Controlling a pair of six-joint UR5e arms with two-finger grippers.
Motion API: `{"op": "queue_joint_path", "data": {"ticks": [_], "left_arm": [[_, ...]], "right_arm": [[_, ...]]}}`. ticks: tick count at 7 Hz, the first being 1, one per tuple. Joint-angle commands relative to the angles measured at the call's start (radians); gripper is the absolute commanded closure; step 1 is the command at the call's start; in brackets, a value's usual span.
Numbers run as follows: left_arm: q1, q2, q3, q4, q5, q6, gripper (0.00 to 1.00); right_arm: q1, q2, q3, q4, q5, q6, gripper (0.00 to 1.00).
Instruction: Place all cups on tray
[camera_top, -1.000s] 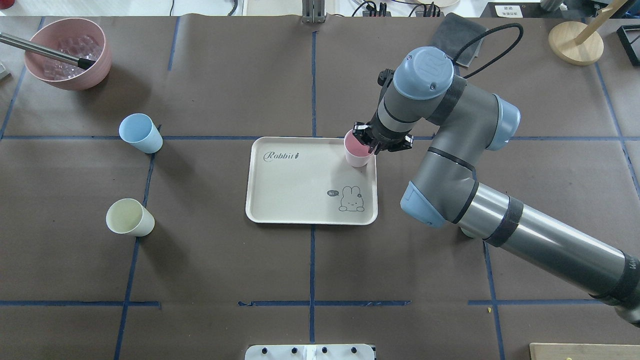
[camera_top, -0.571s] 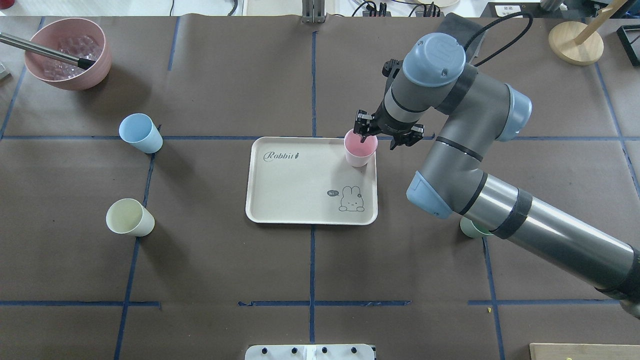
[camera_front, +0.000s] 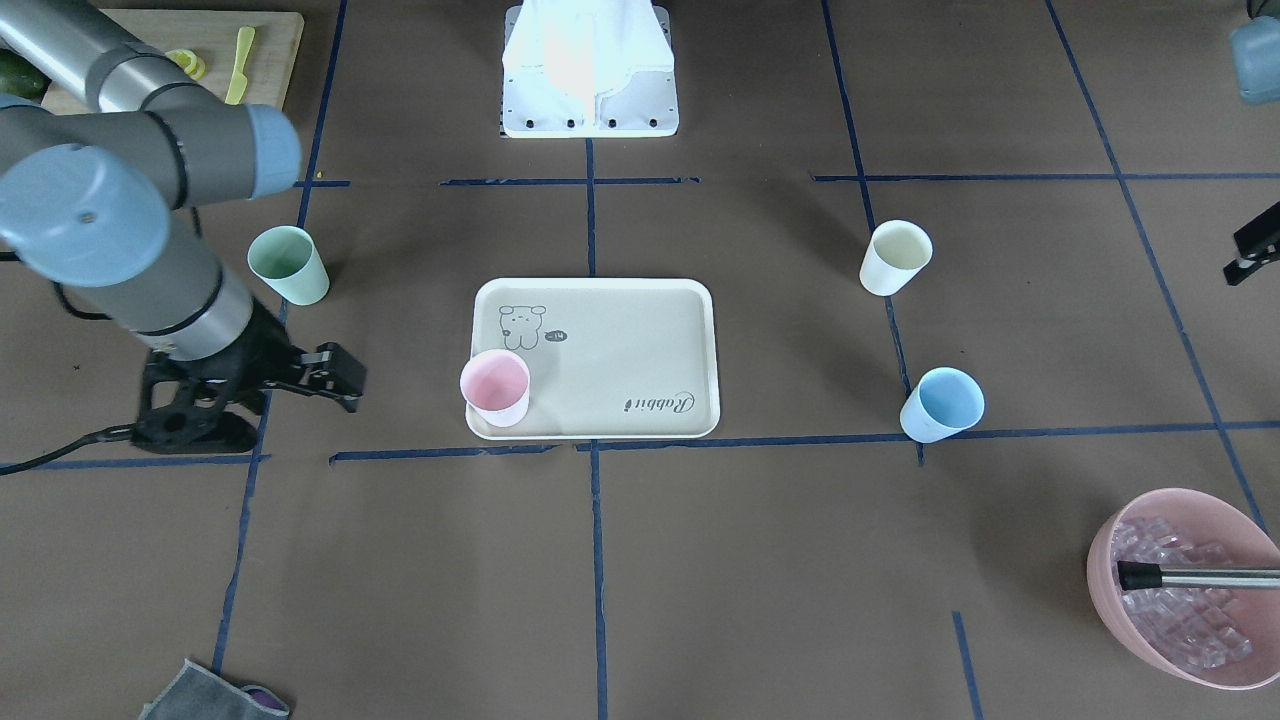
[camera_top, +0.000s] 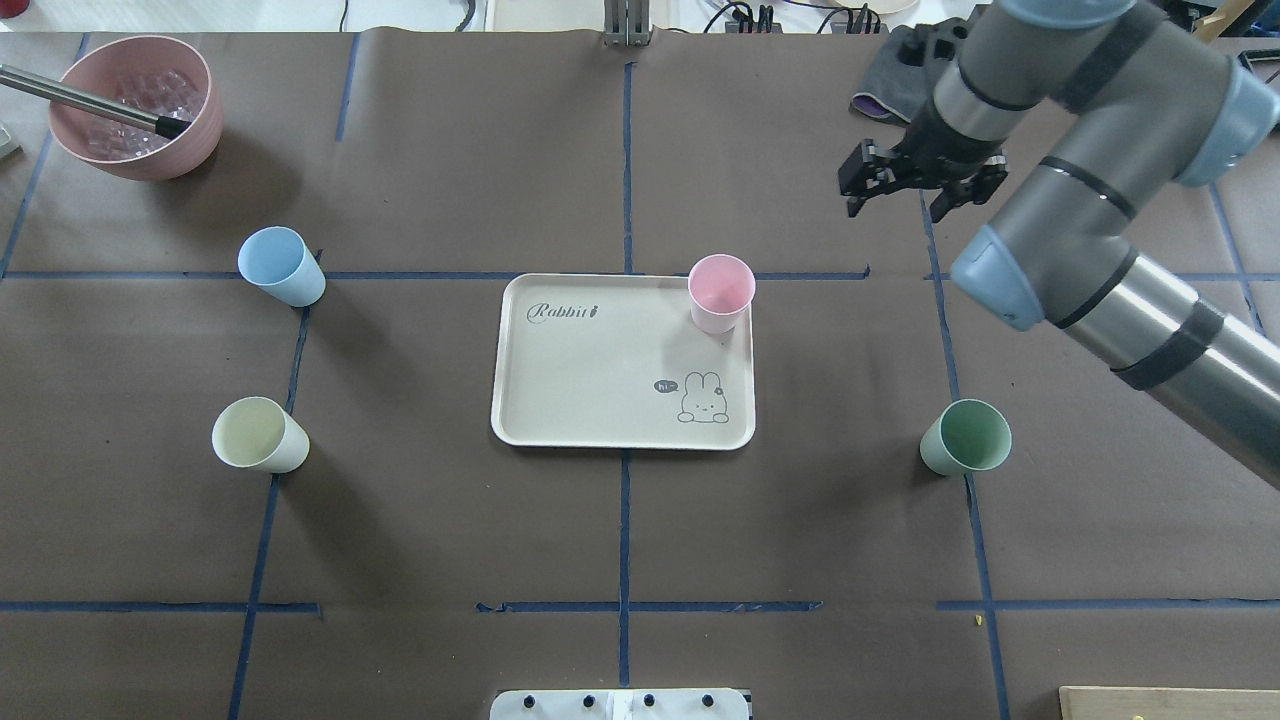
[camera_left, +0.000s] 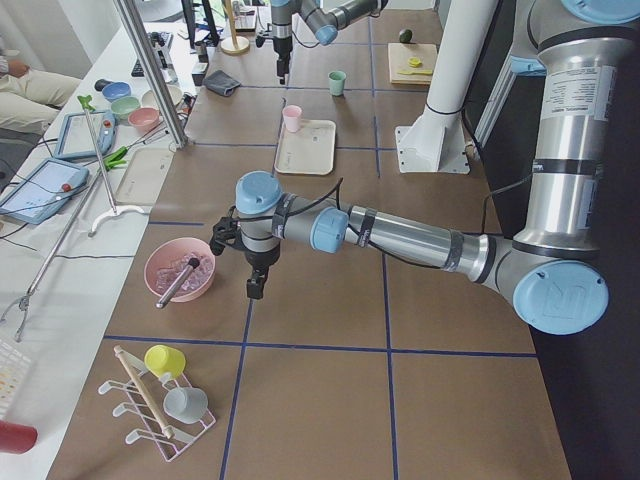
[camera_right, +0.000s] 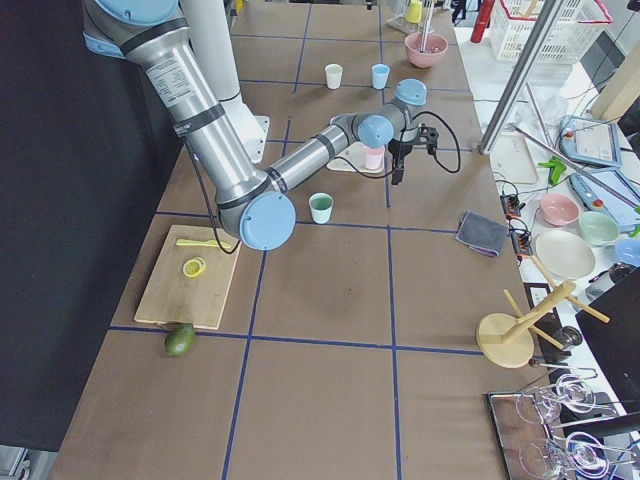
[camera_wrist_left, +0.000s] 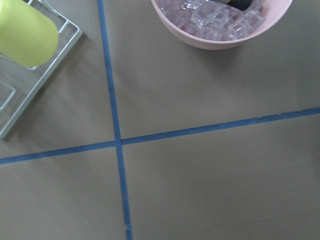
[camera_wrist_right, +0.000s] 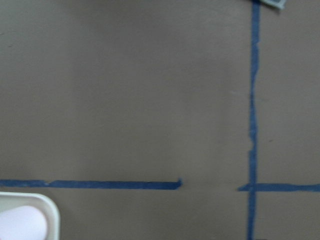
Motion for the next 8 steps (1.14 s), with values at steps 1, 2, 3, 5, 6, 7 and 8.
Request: {"op": "queue_joint_path", "data": {"ticks": [1, 2, 3, 5, 6, 7, 8], "left_arm": [[0.191, -0.005, -0.118, -0.001, 0.006, -0.316, 0.0], [0.278, 0.002, -0.174, 0.0, 0.073, -0.428, 0.0], [0.382, 0.02, -0.204, -0.027, 0.159, -0.563, 0.0], [0.509, 0.08, -0.203, -0.229, 0.241, -0.79, 0.0], [0.561, 0.085, -0.204, -0.253, 0.296, -0.863, 0.0], [0.61, 0.085, -0.2, -0.254, 0.342, -0.91, 0.01], [0.614, 0.084, -0.195, -0.254, 0.344, -0.914, 0.01]], "right_arm": [[0.157, -0.137, 0.002, -0.005, 0.08, -0.325, 0.01], [0.208, -0.206, 0.005, 0.0, 0.09, -0.46, 0.01], [0.213, -0.251, 0.028, 0.007, 0.076, -0.484, 0.01], [0.212, -0.256, 0.036, 0.007, 0.079, -0.481, 0.01], [0.212, -0.254, 0.036, 0.007, 0.079, -0.481, 0.01], [0.212, -0.257, 0.037, 0.007, 0.077, -0.481, 0.01], [0.212, -0.259, 0.036, 0.007, 0.077, -0.481, 0.01]]}}
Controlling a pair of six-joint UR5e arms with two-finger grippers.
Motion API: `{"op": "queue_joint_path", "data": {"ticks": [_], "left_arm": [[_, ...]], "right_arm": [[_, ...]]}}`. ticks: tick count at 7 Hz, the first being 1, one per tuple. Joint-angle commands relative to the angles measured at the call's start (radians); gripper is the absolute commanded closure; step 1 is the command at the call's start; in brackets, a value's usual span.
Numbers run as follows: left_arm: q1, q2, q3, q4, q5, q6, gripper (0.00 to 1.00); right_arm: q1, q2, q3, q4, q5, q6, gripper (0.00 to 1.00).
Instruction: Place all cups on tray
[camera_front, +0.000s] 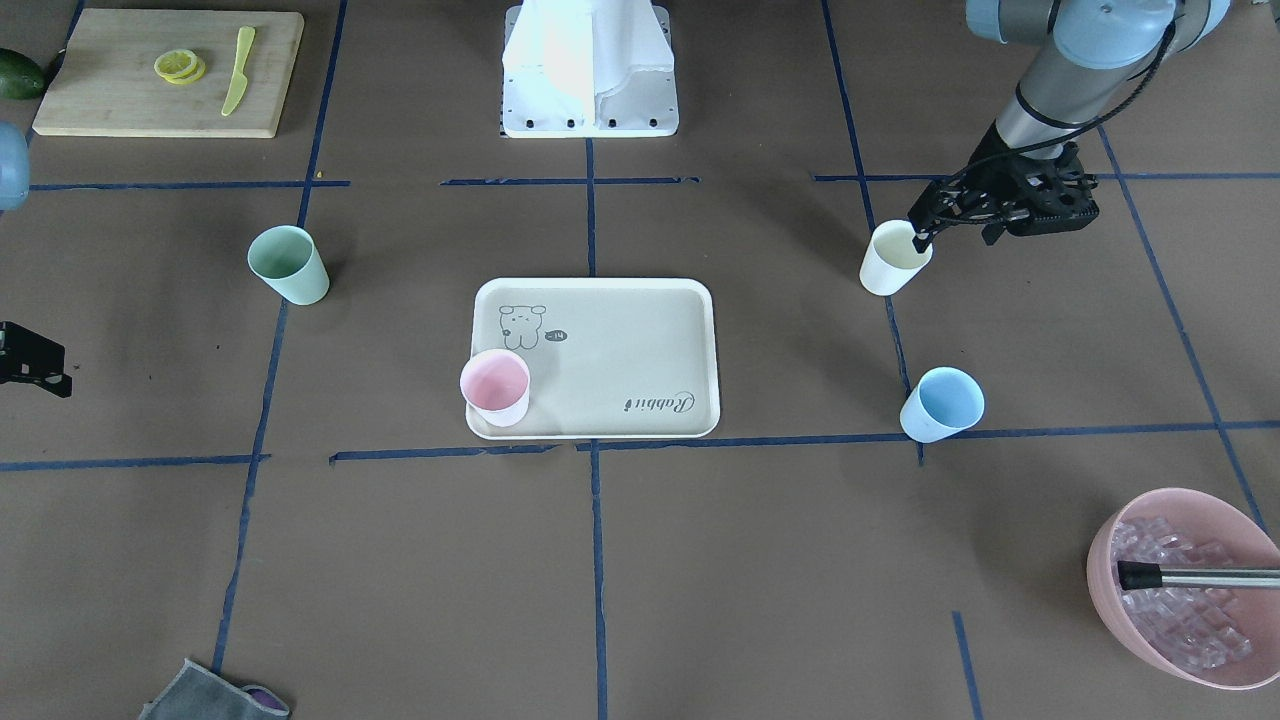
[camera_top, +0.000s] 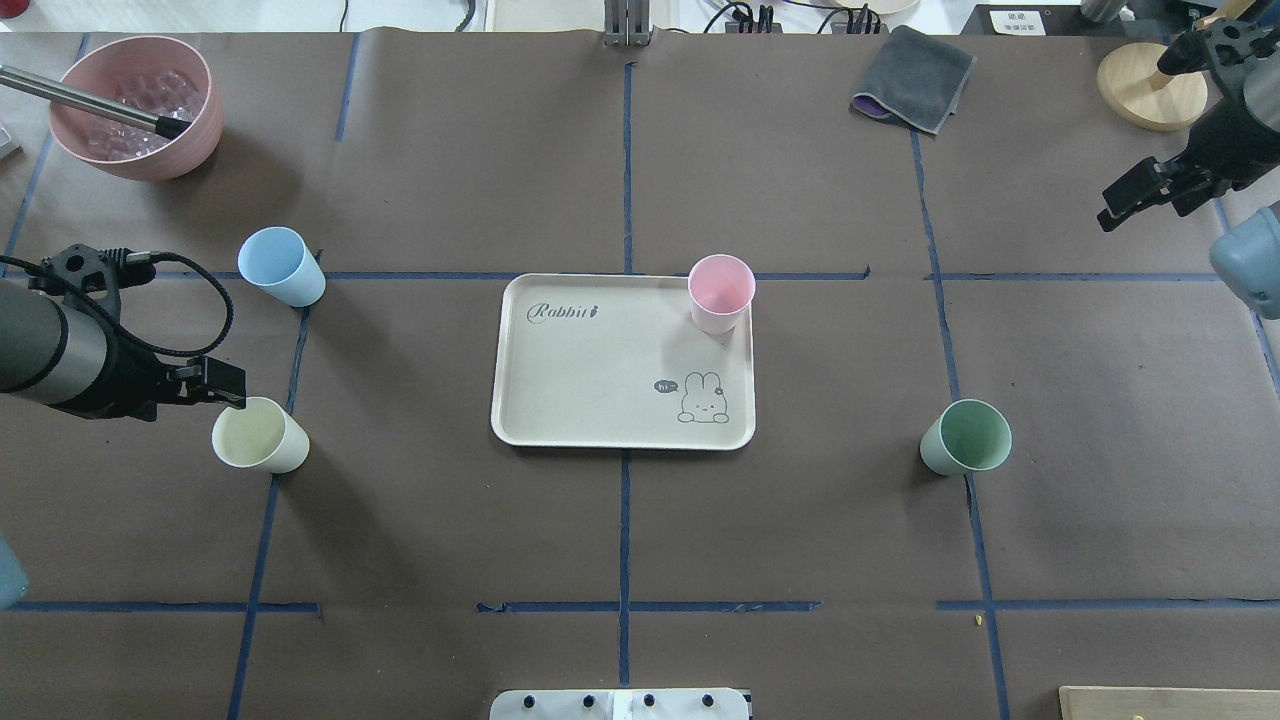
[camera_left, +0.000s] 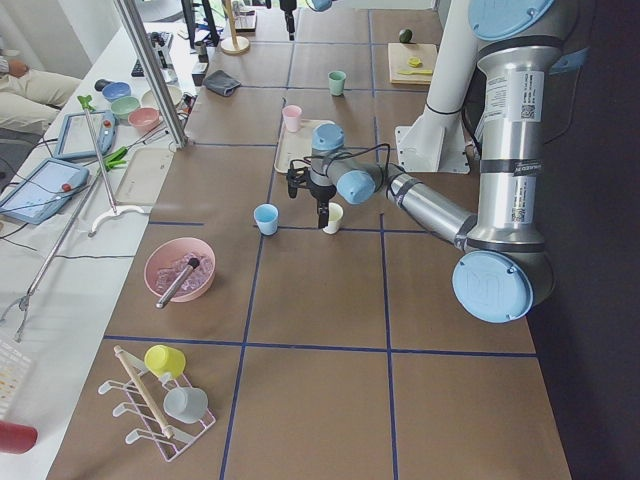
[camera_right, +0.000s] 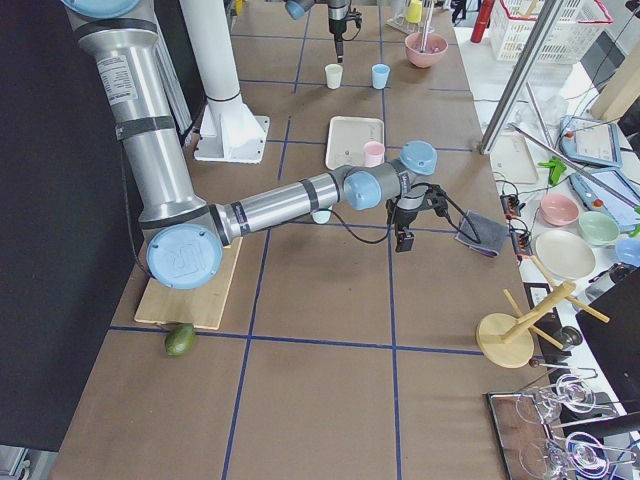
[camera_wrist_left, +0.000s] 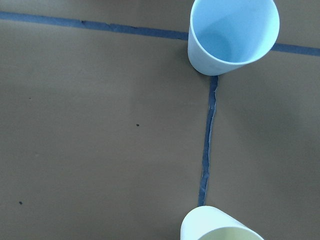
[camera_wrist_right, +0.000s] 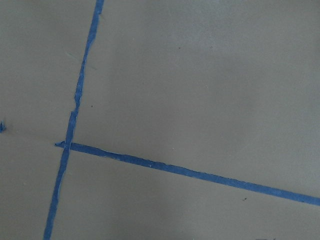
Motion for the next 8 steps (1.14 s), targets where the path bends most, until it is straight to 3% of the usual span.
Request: {"op": "queue_joint_path", "data": {"ticks": [1, 2, 3, 5, 6, 7, 8], "left_arm": [[0.028, 0.001, 0.018, -0.006, 0.023, -0.029, 0.03], [0.031, 0.0, 0.023, -0.006, 0.022, -0.03, 0.11], [0.046, -0.006, 0.035, -0.006, 0.019, -0.032, 0.27], [0.06, -0.042, 0.078, -0.007, 0.014, -0.033, 0.45], [0.06, -0.052, 0.083, -0.007, 0.013, -0.033, 0.78], [0.06, -0.053, 0.075, -0.004, 0.011, -0.032, 1.0], [0.059, -0.057, 0.054, 0.003, -0.007, -0.032, 1.0]], "right_arm": [[0.0, -0.002, 0.001, 0.0, -0.001, 0.0, 0.01], [0.0, -0.002, 0.001, 0.0, -0.002, 0.0, 0.01], [0.0, -0.002, 0.001, 0.0, -0.002, 0.001, 0.01], [0.0, -0.002, 0.0, 0.0, -0.002, 0.004, 0.01], [0.0, -0.001, 0.0, 0.0, -0.002, 0.004, 0.01], [0.0, 0.001, 0.0, 0.0, -0.002, 0.004, 0.01], [0.0, 0.001, 0.0, 0.0, -0.002, 0.004, 0.01]]}}
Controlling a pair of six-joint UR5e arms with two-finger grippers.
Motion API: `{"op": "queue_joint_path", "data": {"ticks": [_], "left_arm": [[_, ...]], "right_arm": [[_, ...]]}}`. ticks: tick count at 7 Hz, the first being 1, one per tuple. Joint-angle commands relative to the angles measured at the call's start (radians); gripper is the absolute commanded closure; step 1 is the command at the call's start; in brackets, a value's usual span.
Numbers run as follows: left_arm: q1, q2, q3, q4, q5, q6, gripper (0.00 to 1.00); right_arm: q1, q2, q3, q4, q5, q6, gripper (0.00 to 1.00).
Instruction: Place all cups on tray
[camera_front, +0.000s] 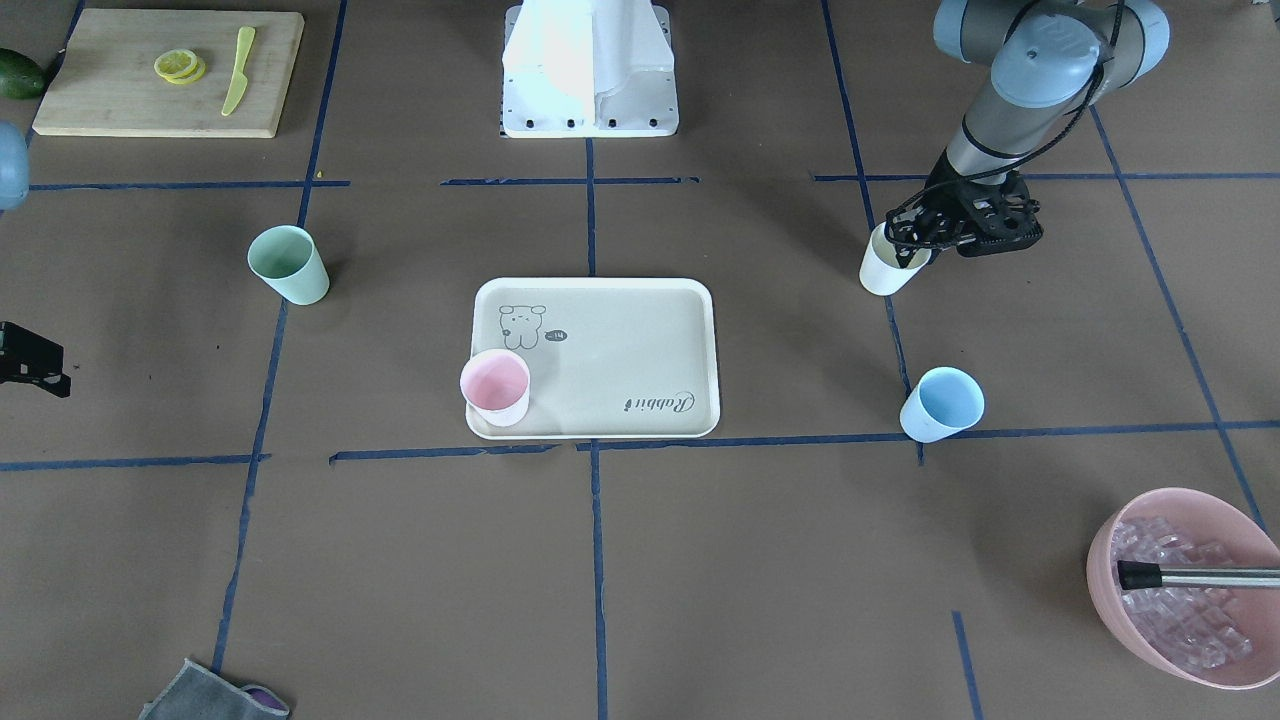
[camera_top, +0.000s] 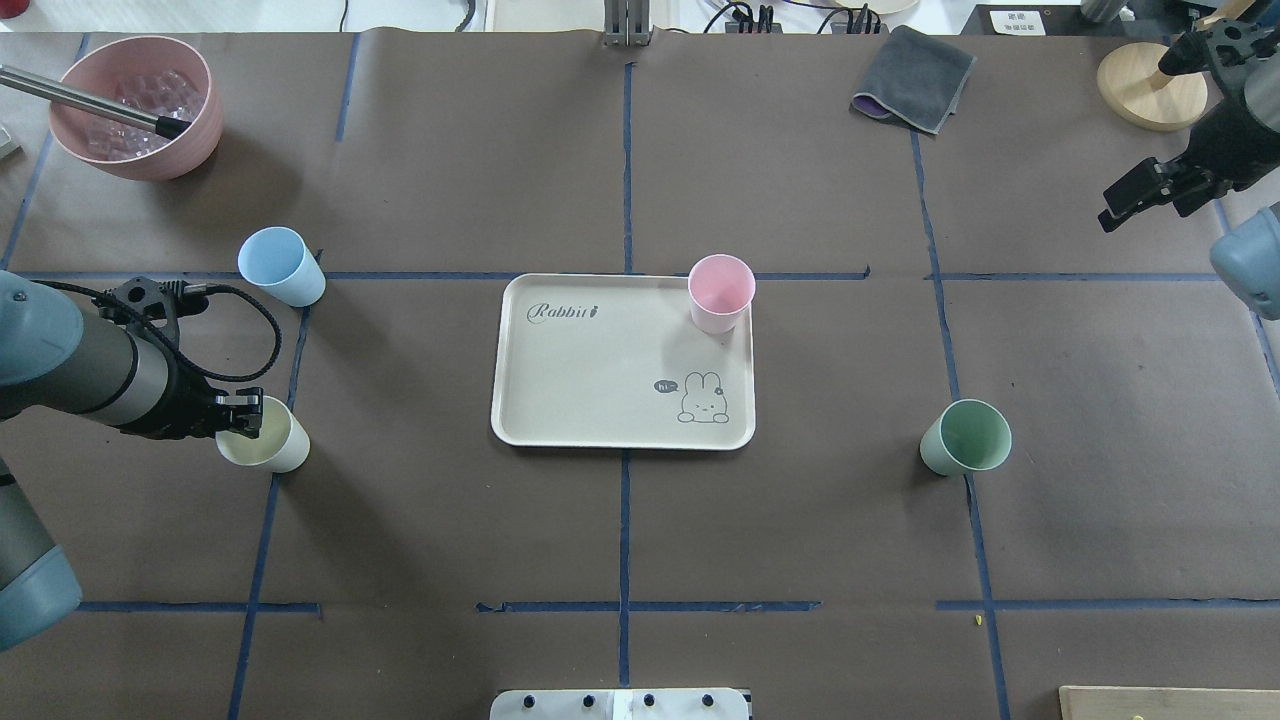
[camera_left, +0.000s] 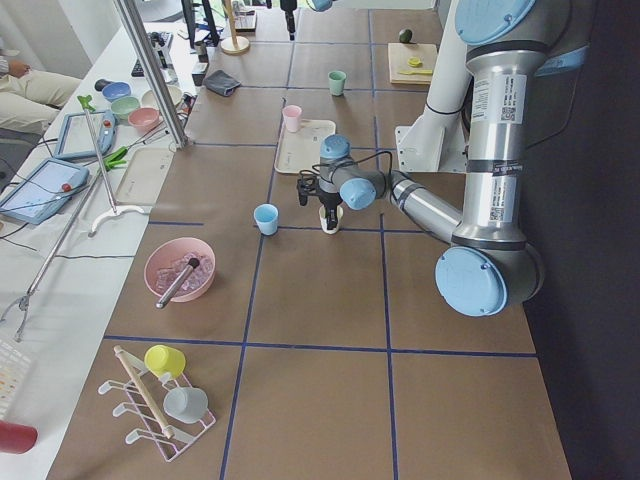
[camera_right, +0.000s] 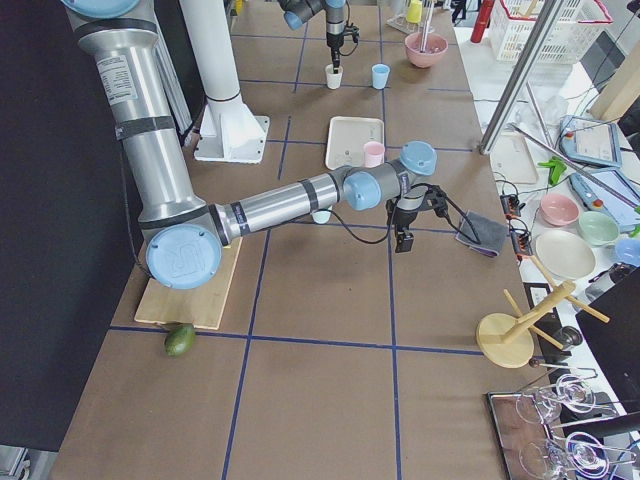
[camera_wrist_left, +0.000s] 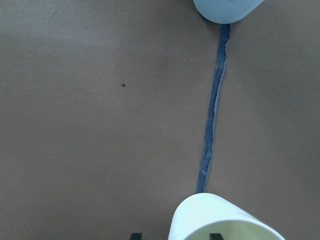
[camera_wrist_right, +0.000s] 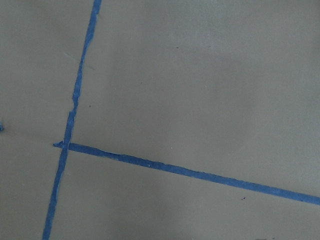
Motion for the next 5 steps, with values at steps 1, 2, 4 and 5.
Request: {"op": "queue_joint_path", "data": {"ticks": [1, 2, 4, 5], "left_arm": [[-0.001, -0.037, -0.055, 0.045, -0.036, -0.022, 1.0], [-0.001, -0.137, -0.071, 0.129, -0.031, -0.103, 1.0], [0.087, -0.399, -0.051, 0.351, 0.025, -0.316, 1.0], [0.149, -0.456, -0.017, 0.358, 0.129, -0.391, 1.0]], "right_arm": [[0.0, 0.002, 0.0, 0.0, 0.0, 0.0, 0.01], [0.0, 0.002, 0.0, 0.0, 0.0, 0.0, 0.01], [0.0, 0.002, 0.0, 0.0, 0.0, 0.002, 0.01], [-0.001, 0.002, 0.0, 0.0, 0.0, 0.002, 0.01]]}}
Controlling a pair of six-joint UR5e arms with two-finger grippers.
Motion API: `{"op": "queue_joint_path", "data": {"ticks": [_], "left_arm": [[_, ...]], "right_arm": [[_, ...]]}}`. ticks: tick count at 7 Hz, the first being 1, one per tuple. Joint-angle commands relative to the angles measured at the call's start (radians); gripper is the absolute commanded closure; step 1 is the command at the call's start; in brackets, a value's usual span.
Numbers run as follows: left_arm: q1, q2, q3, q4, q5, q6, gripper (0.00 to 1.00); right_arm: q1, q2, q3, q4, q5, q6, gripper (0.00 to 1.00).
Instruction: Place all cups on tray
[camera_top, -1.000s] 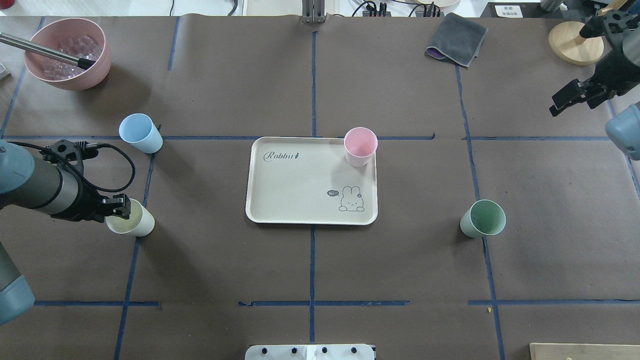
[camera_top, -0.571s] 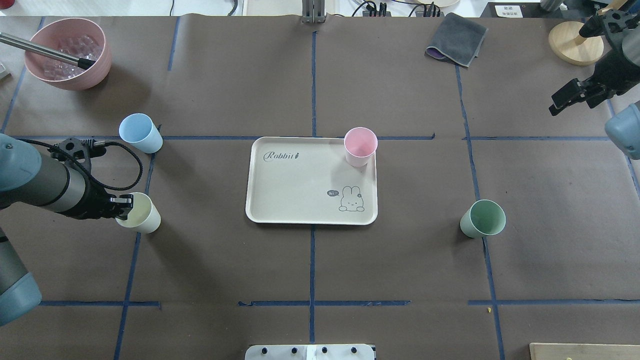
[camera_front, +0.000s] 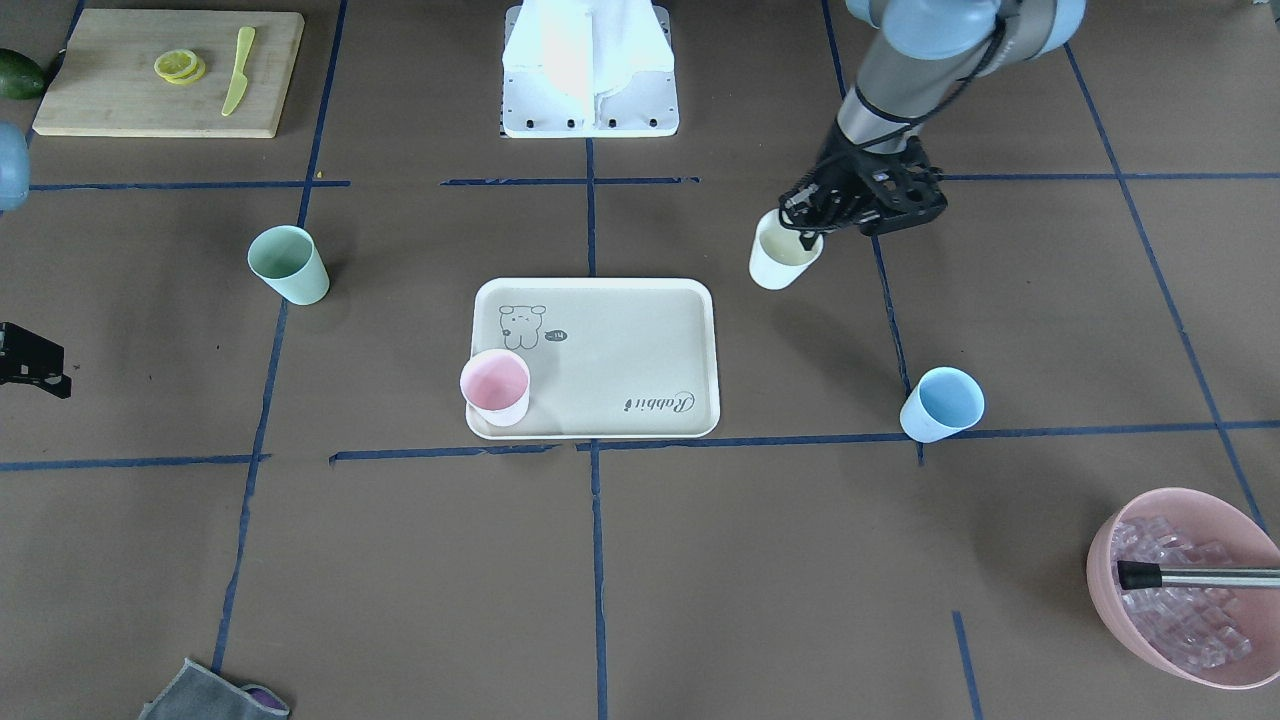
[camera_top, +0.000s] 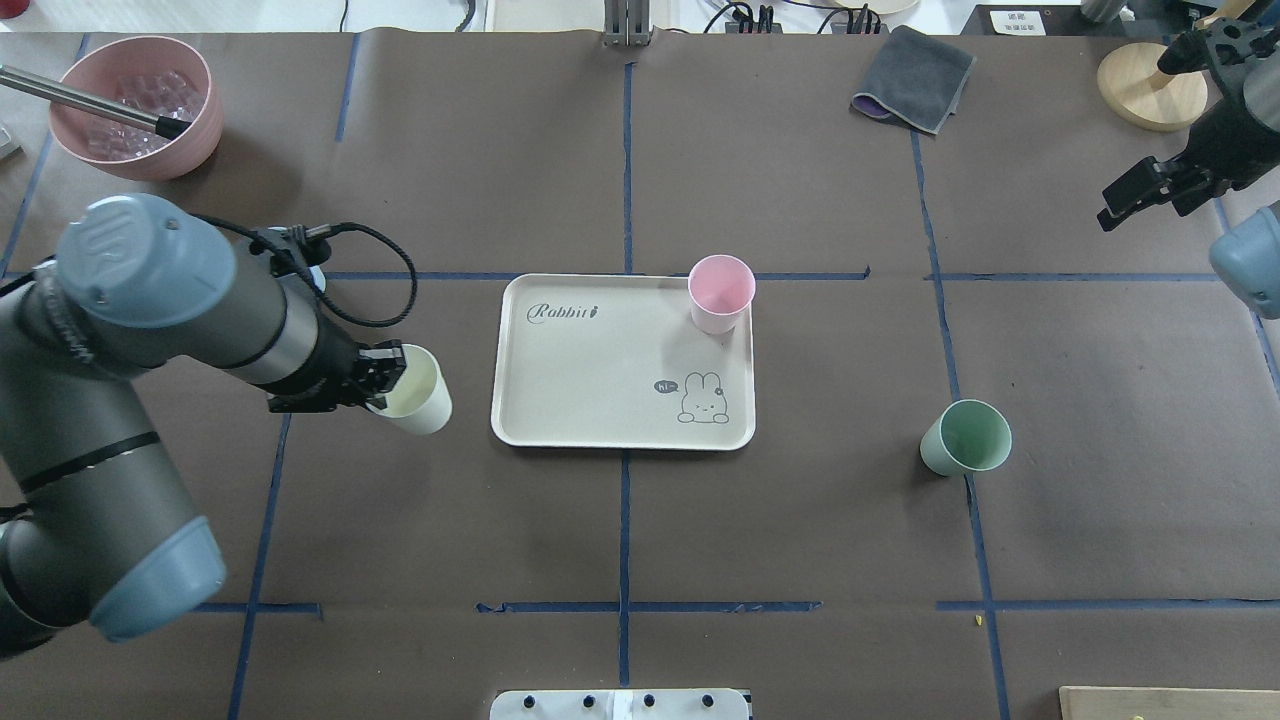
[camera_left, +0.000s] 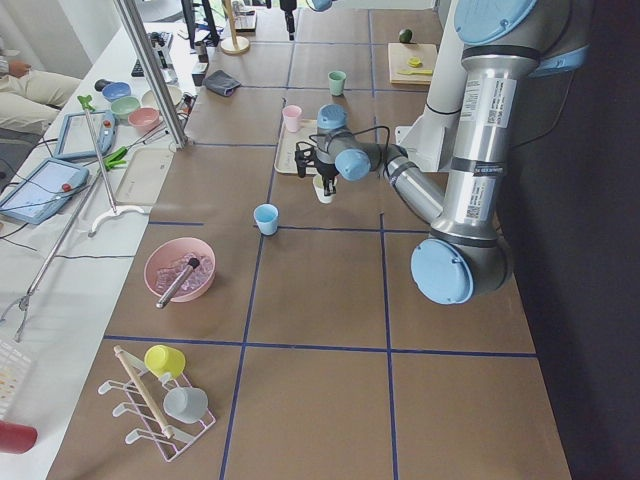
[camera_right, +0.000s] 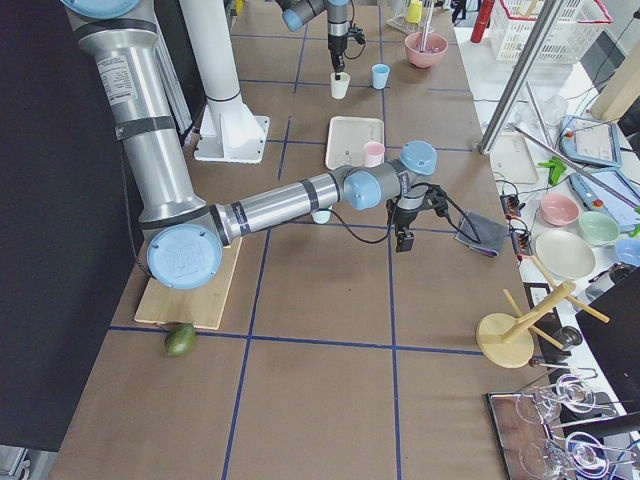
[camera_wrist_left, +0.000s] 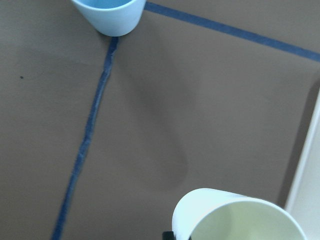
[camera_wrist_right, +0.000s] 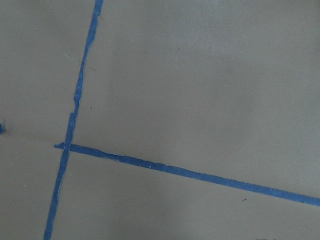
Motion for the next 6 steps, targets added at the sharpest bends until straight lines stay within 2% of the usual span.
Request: {"op": "queue_joint_path", "data": {"ticks": [1, 2, 5, 6], "left_arm": [[0.091, -0.157, 0.102, 0.044, 0.101, -0.162, 1.0], [0.096, -0.199, 0.17, 0.038, 0.127, -0.189, 1.0], [0.109, -0.202, 0.226, 0.021, 0.144, -0.186, 1.0], [0.109, -0.202, 0.235, 0.009, 0.144, -0.186, 0.89]], "right_arm": [[0.0, 0.0, 0.0, 0.0, 0.0, 0.001, 0.01], [0.0, -0.001, 0.0, 0.002, 0.002, 0.01, 0.01], [0.0, 0.0, 0.002, 0.003, 0.003, 0.037, 0.01], [0.0, 0.0, 0.002, 0.003, 0.003, 0.037, 0.01]]}}
